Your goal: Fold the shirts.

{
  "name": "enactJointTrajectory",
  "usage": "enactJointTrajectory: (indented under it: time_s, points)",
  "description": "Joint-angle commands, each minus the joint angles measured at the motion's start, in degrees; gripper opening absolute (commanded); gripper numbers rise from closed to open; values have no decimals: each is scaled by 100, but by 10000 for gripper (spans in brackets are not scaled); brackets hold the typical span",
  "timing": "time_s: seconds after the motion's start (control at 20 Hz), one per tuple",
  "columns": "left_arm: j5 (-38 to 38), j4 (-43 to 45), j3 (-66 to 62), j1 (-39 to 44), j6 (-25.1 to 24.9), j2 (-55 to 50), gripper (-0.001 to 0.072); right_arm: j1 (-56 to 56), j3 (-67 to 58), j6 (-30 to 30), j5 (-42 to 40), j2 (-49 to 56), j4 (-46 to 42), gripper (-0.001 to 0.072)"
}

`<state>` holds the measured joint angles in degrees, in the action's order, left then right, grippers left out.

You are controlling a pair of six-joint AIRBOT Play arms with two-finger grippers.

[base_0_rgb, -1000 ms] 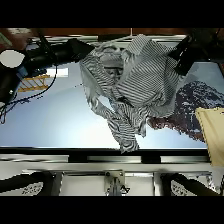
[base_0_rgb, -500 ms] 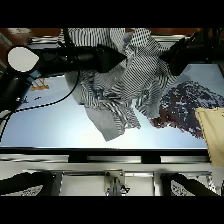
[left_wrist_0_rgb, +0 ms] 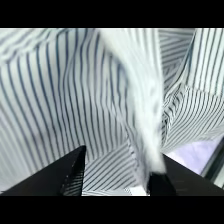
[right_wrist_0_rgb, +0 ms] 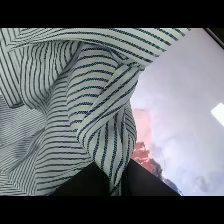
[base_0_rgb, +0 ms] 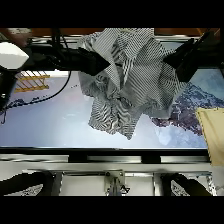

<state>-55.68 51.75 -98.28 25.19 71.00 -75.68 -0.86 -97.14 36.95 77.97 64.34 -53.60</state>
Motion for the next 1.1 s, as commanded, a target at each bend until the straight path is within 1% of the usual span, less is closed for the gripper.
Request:
enactJointTrajectory:
  time_s: [0.0, 0.1, 0.15, 0.2, 0.3, 0.35, 0.4, 0.5, 0.65, 0.8, 0.9, 1.05]
  points:
    - [-26, 129, -350, -273, 66, 297, 489, 0, 0, 57, 225, -146, -203, 85]
    - [-52, 142, -542, -306, 66, 417, 492, 2, 0, 83, 256, -160, -203, 85]
    - [-96, 155, -560, -273, 63, 437, 549, 2, 0, 94, 258, -160, -212, 85]
    - [-223, 282, -560, -267, 66, 437, 564, 2, 0, 92, 243, -160, -258, 86]
    - [-326, 466, -553, -267, 87, 396, 565, 2, 0, 94, 245, -160, -304, 85]
    - [-131, 463, -553, -240, 87, 358, 566, 2, 0, 92, 243, -160, -284, 85]
    - [232, 463, -553, -149, 79, 302, 565, 2, 0, 96, 245, -160, -282, 85]
    - [1158, 490, -549, 221, 13, 50, 565, 2, 0, 105, 243, -160, -240, 85]
    - [2194, 485, -549, 765, 24, -470, 566, 2, 0, 247, 269, -160, -199, 85]
    - [3311, 485, -549, 1123, 22, -837, 565, 2, 0, 245, 264, -160, -238, 85]
    - [3700, 485, -549, 1237, 22, -973, 564, 2, 0, 245, 260, -160, -245, 85]
    - [4028, 481, -549, 1281, 24, -1108, 563, 2, 0, 249, 260, -160, -240, 85]
